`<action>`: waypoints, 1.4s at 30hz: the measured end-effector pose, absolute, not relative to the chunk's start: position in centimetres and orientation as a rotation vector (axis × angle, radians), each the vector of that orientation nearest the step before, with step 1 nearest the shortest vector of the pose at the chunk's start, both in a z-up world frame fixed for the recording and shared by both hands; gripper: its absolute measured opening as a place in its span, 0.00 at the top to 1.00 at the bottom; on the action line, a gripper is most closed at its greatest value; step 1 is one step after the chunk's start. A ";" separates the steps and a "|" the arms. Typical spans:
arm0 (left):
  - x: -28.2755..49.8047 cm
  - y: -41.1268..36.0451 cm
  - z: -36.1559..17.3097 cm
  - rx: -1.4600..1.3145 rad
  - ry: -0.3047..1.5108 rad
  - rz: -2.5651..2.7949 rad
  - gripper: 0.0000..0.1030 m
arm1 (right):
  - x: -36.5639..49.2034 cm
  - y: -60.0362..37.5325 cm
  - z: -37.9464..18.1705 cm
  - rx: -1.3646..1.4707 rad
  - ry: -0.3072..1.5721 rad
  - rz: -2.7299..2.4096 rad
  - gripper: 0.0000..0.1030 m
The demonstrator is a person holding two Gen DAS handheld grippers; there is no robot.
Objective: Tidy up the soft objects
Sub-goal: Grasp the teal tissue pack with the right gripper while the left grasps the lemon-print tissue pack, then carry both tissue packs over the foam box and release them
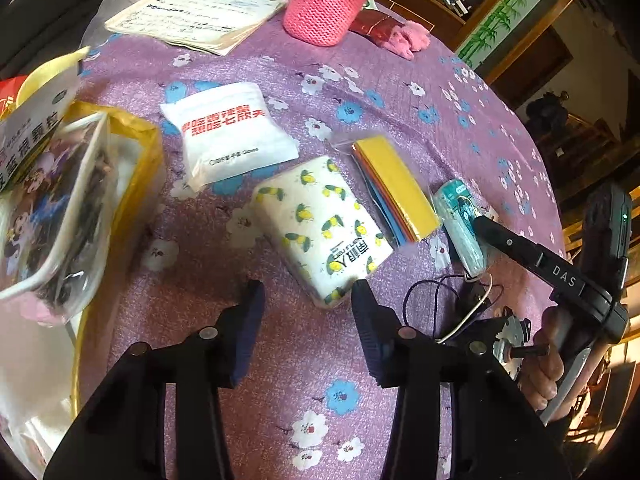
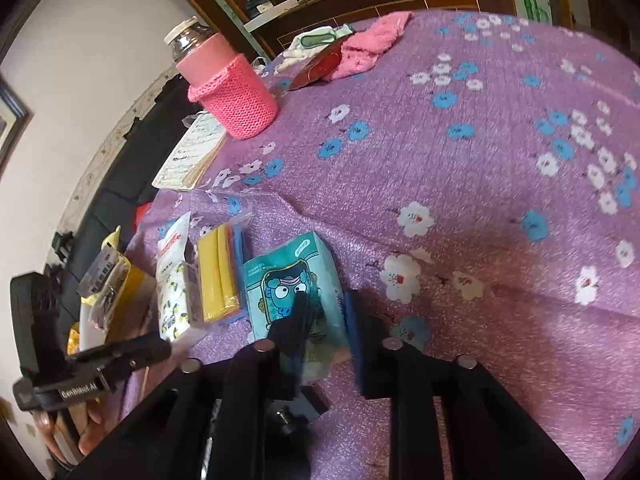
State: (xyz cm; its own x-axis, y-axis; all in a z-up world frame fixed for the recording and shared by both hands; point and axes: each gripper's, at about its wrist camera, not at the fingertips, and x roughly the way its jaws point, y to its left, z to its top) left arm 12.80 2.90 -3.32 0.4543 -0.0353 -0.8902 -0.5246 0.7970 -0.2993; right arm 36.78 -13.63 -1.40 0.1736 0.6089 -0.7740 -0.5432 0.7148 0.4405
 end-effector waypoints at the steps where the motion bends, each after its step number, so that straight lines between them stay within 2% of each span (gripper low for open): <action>1: 13.2 2.8 -3.4 -0.599 1.073 0.334 0.48 | 36.9 -13.7 -1.6 0.084 1.140 0.816 0.58; 6: 14.6 2.8 -3.3 -0.638 1.062 0.369 0.48 | 36.7 -13.6 -1.8 0.079 1.119 0.850 0.43; 9: 16.3 2.6 -3.7 -0.646 1.070 0.397 0.35 | 35.8 -12.5 -1.7 -0.019 1.082 0.854 0.40; 11: 17.2 2.2 -3.8 -0.607 1.079 0.421 0.32 | 35.5 -12.1 -1.7 -0.063 1.070 0.841 0.40; 13: 17.8 1.7 -3.9 -0.545 1.090 0.441 0.32 | 35.4 -11.9 -1.7 -0.083 1.067 0.833 0.45; 15: 17.7 1.2 -4.0 -0.492 1.093 0.453 0.38 | 35.2 -11.6 -1.5 -0.104 1.060 0.824 0.51; 18: 17.0 0.8 -4.0 -0.466 1.076 0.441 0.42 | 34.8 -11.4 -1.1 -0.119 1.053 0.826 0.64; 20: 16.3 1.1 -3.8 -0.492 1.073 0.425 0.45 | 34.6 -11.5 -0.5 -0.120 1.030 0.818 0.85; 27: 13.8 1.5 -3.0 -0.604 1.023 0.361 0.47 | 34.3 -12.6 0.8 -0.048 0.988 0.850 0.87; 32: 11.4 1.3 -0.2 -0.638 0.950 0.312 0.47 | 34.1 -14.5 2.7 0.066 0.918 0.892 0.87; 42: 1.6 1.1 5.4 -0.607 0.841 0.248 0.47 | 29.6 -16.0 5.8 0.228 0.777 1.035 0.87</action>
State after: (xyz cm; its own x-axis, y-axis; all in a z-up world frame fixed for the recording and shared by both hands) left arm 1.56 1.07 5.41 0.6504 -0.0287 -0.7590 -0.4353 0.8048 -0.4034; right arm 29.65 -15.97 5.81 0.2763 0.8385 -0.4697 -0.6853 0.5145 0.5153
